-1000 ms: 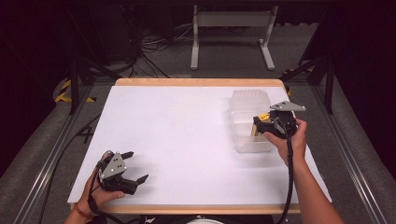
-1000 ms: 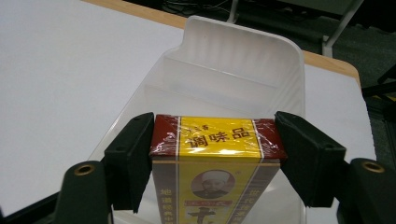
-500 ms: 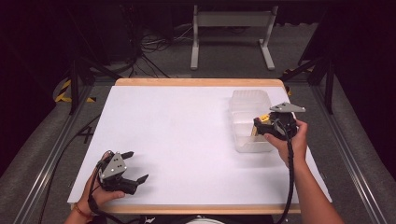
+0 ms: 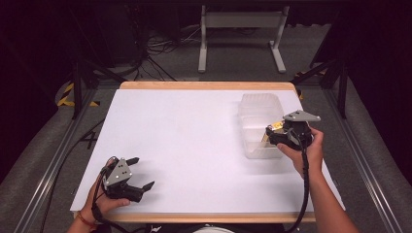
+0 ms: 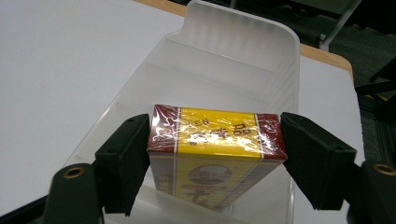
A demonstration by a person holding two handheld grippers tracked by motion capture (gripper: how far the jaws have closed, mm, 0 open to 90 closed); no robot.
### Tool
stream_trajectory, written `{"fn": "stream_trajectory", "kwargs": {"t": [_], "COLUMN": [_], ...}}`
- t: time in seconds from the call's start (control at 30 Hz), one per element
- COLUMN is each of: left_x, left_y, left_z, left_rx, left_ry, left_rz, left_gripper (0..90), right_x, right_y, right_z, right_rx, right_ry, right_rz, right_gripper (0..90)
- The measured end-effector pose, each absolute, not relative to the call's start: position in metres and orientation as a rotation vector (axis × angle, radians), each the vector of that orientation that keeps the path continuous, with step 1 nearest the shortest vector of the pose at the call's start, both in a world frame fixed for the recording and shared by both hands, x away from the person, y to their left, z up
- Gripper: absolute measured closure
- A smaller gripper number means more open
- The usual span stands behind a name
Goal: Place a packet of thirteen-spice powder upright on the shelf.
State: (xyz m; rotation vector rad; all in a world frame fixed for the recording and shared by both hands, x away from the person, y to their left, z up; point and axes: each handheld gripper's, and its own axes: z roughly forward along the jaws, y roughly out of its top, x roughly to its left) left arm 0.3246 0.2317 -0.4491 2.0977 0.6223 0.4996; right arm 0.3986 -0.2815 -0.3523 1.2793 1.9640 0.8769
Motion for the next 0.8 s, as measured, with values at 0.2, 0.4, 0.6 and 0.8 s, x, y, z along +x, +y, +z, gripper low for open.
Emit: {"fn": "stream_trajectory", "kwargs": {"t": [0.2, 0.4, 0.6, 0.8], "left_x": [0.325, 0.325, 0.325, 0.325], "left_y": [0.232, 0.231, 0.231, 0.231], "left_z": [-0.449, -0.449, -0.450, -0.450], "left_rx": [2.098, 2.100, 2.103, 2.105], "left_ry": [0.621, 0.621, 0.619, 0.618], "left_rz": [0.500, 0.497, 0.496, 0.494], "left_gripper": [5.2, 5.2, 5.2, 5.2], "right_x": [0.397, 0.393, 0.390, 0.384], "right_y": [-0.284, -0.286, -0.288, -0.291], "right_z": [-0.351, -0.350, -0.348, -0.346], "right_rx": [1.271, 1.248, 1.232, 1.210], "right_ry": [1.973, 1.989, 1.998, 2.006], "right_rz": [0.873, 0.866, 0.858, 0.845], "right_gripper": [24.9, 23.4, 22.4, 21.1]}}
